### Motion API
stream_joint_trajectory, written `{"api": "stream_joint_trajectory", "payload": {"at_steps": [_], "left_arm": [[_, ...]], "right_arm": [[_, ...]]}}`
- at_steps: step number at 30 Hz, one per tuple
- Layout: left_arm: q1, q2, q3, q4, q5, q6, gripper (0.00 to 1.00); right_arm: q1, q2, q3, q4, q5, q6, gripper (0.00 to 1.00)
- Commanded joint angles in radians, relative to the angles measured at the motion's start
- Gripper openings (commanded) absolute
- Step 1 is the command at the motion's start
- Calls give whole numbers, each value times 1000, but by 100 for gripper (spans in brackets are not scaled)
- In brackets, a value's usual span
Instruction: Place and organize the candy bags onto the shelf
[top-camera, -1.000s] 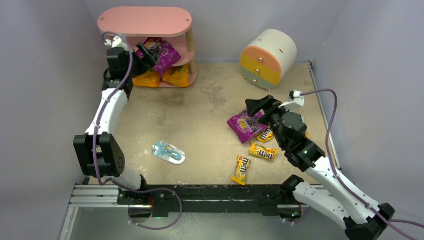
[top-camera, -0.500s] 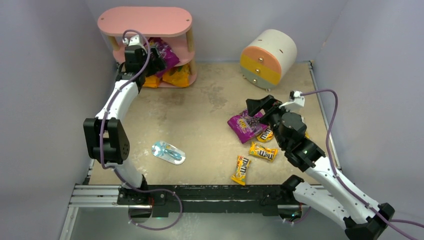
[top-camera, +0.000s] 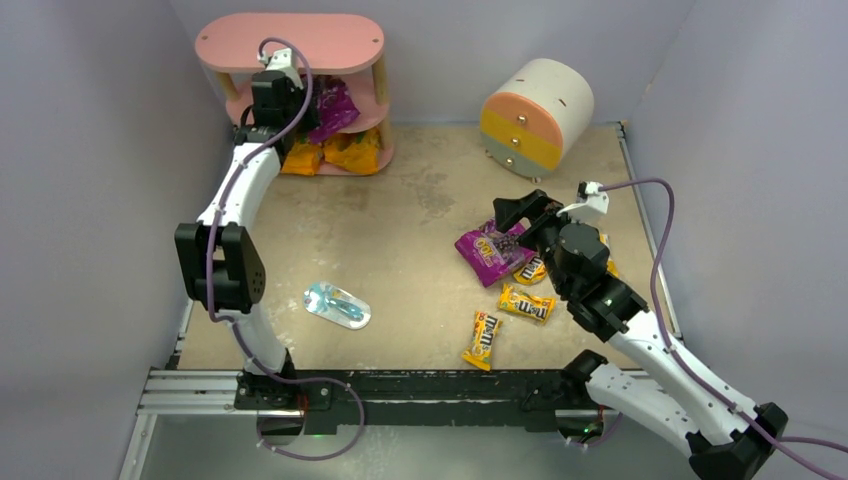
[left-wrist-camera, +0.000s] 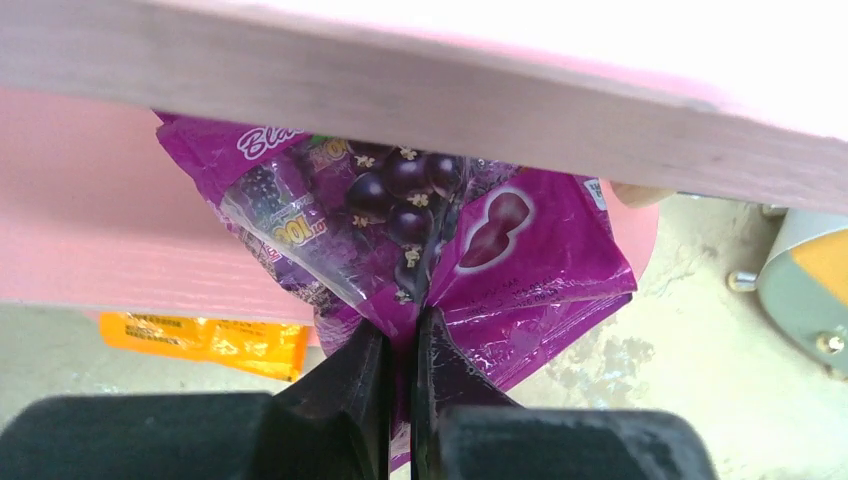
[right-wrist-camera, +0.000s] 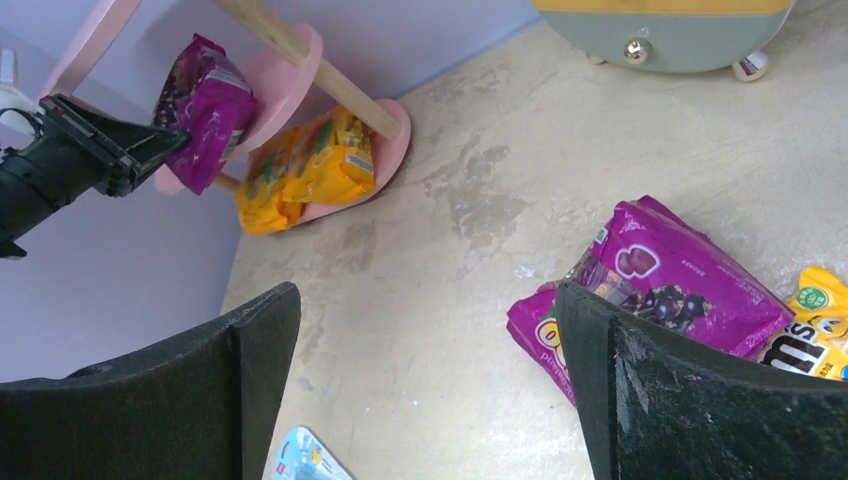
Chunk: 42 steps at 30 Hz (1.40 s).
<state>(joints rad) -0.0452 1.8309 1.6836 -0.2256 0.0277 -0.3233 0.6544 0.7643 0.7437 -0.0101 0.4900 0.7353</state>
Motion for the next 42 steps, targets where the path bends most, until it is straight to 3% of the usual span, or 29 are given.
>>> {"api": "stream_joint_trajectory", "payload": {"at_steps": [1,4,10,17,21,25,31,34,42], "left_arm": [[-1,17,56,23,13,158,0],[2,3,23,75,117,252,0],[5,2,-7,180,449,300,0],[5,66,55,205,354,272,0],[8,69,73,160,160,268,41],[8,40,57,152,61,267,60],[8,-34,18,151,28,254,73],[8,-91,-33,166,75,228,88],[7,-234,-89,88,180,105,94]], "right_arm": [[2,-11,22,12,39,-15,99],[2,-10,25,12,43,-14,99],[2,-2,32,12,34,4,99],[3,-11,35,-21,35,15,99],[2,-8,37,-19,39,17,99],[2,9,42,-12,37,17,99],[2,25,41,0,26,19,99],[2,26,40,2,15,14,99],[2,23,35,-27,-44,-97,99]]}}
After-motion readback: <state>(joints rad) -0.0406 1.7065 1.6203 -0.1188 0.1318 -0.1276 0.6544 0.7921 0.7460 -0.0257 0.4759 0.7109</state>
